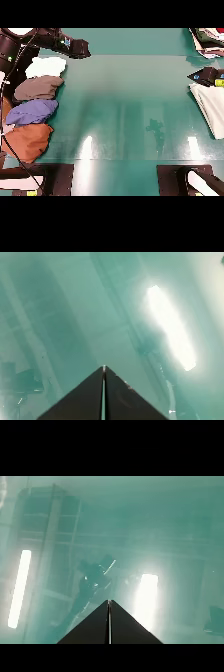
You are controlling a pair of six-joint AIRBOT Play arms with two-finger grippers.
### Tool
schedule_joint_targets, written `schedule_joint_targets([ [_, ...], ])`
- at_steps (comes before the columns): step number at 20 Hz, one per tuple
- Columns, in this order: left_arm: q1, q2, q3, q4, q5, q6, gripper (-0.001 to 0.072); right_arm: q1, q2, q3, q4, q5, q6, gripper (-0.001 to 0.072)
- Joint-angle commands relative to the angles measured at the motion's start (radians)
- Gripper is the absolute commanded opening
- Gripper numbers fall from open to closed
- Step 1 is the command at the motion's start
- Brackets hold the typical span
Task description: Fold the shirts.
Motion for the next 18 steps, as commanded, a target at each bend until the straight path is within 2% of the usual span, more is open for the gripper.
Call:
schedule_joint_targets([
  [1, 0.0, 0.0, 0.0, 0.0, 0.0, 0.0, 0.0027, 0.004, 0.0, 0.001, 0.001, 0.001, 0.0, 0.0015],
  [12, 0.0, 0.0, 0.0, -0.004, 0.0, 0.0, 0.0027, 0.004, 0.0, 0.001, 0.001, -0.002, 0.0, 0.0015],
  [14, 0.0, 0.0, 0.0, -0.013, 0.045, 0.008, 0.0028, 0.004, 0.0, 0.001, 0.001, -0.004, 0.0, 0.0015],
  [15, 0.0, 0.0, 0.0, -0.004, 0.089, 0.049, 0.0032, 0.004, 0.0, 0.001, 0.001, -0.005, 0.0, 0.0015],
  [16, 0.003, 0.0, 0.0, 0.051, 0.122, 0.098, 0.0276, 0.004, 0.0, 0.001, 0.002, -0.007, 0.0, 0.0015],
  [17, 0.003, -0.002, 0.0, 0.163, 0.156, 0.073, 0.0552, 0.004, 0.0, 0.001, 0.003, -0.008, 0.0, 0.0015],
  [18, 0.003, -0.008, 0.0, 0.33, 0.183, 0.008, 0.0583, 0.004, 0.0, 0.001, 0.002, -0.008, 0.0, 0.0015],
])
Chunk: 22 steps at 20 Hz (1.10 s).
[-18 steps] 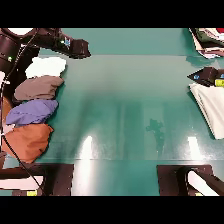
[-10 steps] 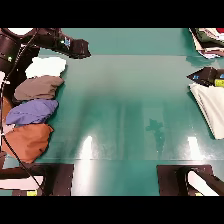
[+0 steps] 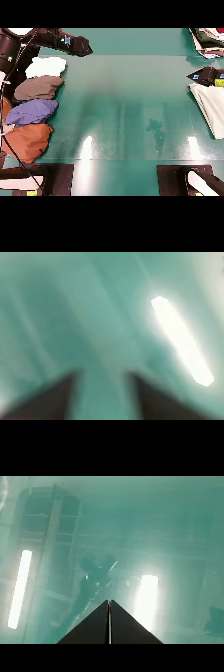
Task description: Fold the shirts.
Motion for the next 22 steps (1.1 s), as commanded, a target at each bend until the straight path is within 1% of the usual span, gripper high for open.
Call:
schedule_joint_targets([
  [1, 0.003, -0.017, -0.002, 0.417, 0.102, -0.099, 0.0583, 0.0, 0.0, 0.001, 0.001, -0.002, 0.001, 0.0015],
  [2, 0.013, -0.039, -0.003, 0.567, 0.106, -0.169, 0.0583, 0.0, 0.0, 0.001, 0.001, -0.002, 0.001, 0.0015],
  [3, 0.038, -0.065, -0.003, 0.634, 0.103, -0.207, 0.0583, 0.002, 0.0, 0.001, 0.001, -0.002, 0.001, 0.0015],
  [6, 0.154, -0.179, -0.003, 0.63, 0.104, -0.248, 0.0583, 0.003, 0.0, 0.001, 0.002, 0.0, 0.001, 0.0015],
  [9, 0.259, -0.302, -0.003, 0.565, 0.132, -0.248, 0.0583, 0.003, 0.0, 0.001, 0.002, 0.001, 0.002, 0.0015],
  [11, 0.303, -0.369, -0.003, 0.53, 0.162, -0.248, 0.0583, 0.003, 0.0, -0.001, 0.001, 0.001, 0.001, 0.0015],
  [14, 0.337, -0.441, -0.003, 0.531, 0.183, -0.248, 0.0581, 0.003, 0.0, -0.028, 0.002, -0.003, 0.001, 0.0015],
  [15, 0.341, -0.452, -0.003, 0.532, 0.181, -0.248, 0.0535, 0.003, 0.0, -0.036, 0.002, -0.003, 0.002, 0.0015],
  [16, 0.343, -0.458, -0.003, 0.531, 0.178, -0.248, 0.0408, 0.003, 0.0, -0.043, 0.002, -0.003, 0.002, 0.0015],
  [17, 0.345, -0.457, -0.002, 0.531, 0.179, -0.248, 0.0302, 0.003, 0.0, -0.043, 0.002, -0.004, 0.002, 0.0016],
  [19, 0.345, -0.45, 0.016, 0.531, 0.158, -0.248, 0.0024, 0.003, 0.0, -0.042, 0.006, -0.014, 0.002, 0.0015],
  [22, 0.344, -0.409, 0.101, 0.526, 0.095, -0.248, 0.0026, 0.003, 0.0, -0.027, 0.019, -0.023, 0.002, 0.0015],
])
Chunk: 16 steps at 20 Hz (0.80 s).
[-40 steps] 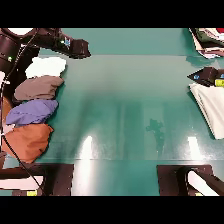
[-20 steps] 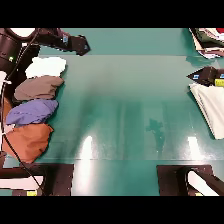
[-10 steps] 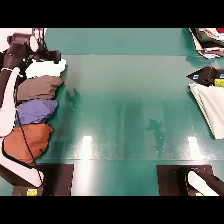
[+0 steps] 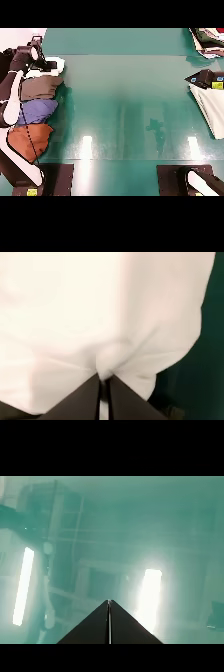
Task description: Fold the shirts.
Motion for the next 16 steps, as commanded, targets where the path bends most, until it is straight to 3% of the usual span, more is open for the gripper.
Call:
schedule_joint_targets([
  [1, 0.002, 0.053, 0.088, -0.003, -0.06, 0.0, 0.0026, 0.001, 0.0, 0.031, 0.025, -0.011, 0.001, 0.0015],
  [3, -0.005, 0.155, 0.159, -0.006, -0.082, 0.011, 0.0026, 0.001, 0.0, 0.113, 0.029, -0.018, 0.001, 0.0015],
  [8, -0.124, 0.563, 0.189, 0.001, -0.206, 0.15, 0.0025, 0.001, 0.0, 0.341, 0.025, -0.051, 0.0, 0.0015],
  [13, -0.365, 0.73, 0.185, 0.009, -0.456, 0.093, 0.0025, 0.001, 0.0, 0.46, 0.019, -0.058, 0.0, 0.0015],
  [16, -0.554, 0.729, 0.012, 0.005, -0.489, 0.005, 0.0026, 0.001, 0.0, 0.473, 0.02, -0.042, 0.0, 0.0015],
])
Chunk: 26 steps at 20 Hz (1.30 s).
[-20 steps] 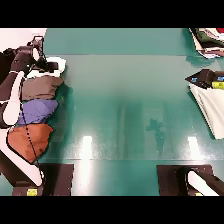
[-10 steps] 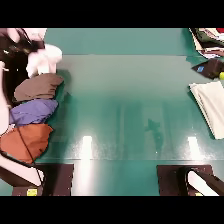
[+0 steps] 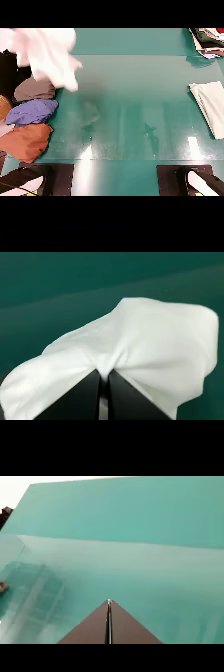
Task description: Fold the shirts.
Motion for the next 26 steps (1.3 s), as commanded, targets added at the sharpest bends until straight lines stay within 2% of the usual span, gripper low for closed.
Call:
schedule_joint_targets([
  [1, -0.211, 0.031, -0.185, -0.017, -0.053, -0.102, 0.0026, 0.001, 0.0, 0.03, -0.001, 0.021, 0.0, 0.0015],
  [3, -0.324, 0.02, -0.378, -0.11, 0.066, -0.133, 0.0029, 0.001, 0.0, 0.03, -0.001, 0.043, 0.0, 0.0015],
  [4, -0.363, 0.016, -0.468, -0.172, 0.15, -0.13, 0.0137, 0.001, 0.0, 0.03, -0.001, 0.052, 0.0, 0.0015],
  [5, -0.395, 0.012, -0.555, -0.223, 0.246, -0.129, 0.0475, 0.001, 0.0, 0.03, -0.001, 0.063, 0.0, 0.0015],
  [6, -0.408, 0.004, -0.613, -0.241, 0.317, -0.131, 0.0625, 0.001, 0.0, 0.03, -0.001, 0.071, 0.0, 0.0015],
  [7, -0.406, -0.002, -0.643, -0.239, 0.34, -0.131, 0.0624, 0.001, 0.0, 0.03, -0.001, 0.078, 0.0, 0.0015],
  [9, -0.344, -0.002, -0.638, -0.199, 0.295, -0.13, 0.0625, 0.001, 0.0, 0.03, 0.0, 0.097, 0.0, 0.0015],
  [12, -0.151, 0.003, -0.646, -0.186, 0.196, -0.129, 0.0625, 0.001, 0.0, 0.03, -0.001, 0.102, 0.0, 0.0015],
  [15, 0.03, 0.002, -0.72, -0.212, 0.178, -0.115, 0.0624, 0.001, 0.0, 0.027, -0.001, 0.105, 0.0, 0.0015],
  [19, 0.183, -0.001, -0.891, -0.334, 0.24, -0.037, 0.0625, 0.001, 0.0, -0.003, -0.001, 0.103, 0.0, 0.0015],
  [22, 0.261, -0.027, -0.997, -0.433, 0.322, 0.061, 0.0625, 0.001, 0.0, -0.05, 0.0, 0.105, 0.0, 0.0015],
  [26, 0.335, -0.119, -1.014, -0.588, 0.389, 0.127, 0.0624, 0.001, 0.0, -0.103, -0.001, 0.105, 0.0, 0.0015],
])
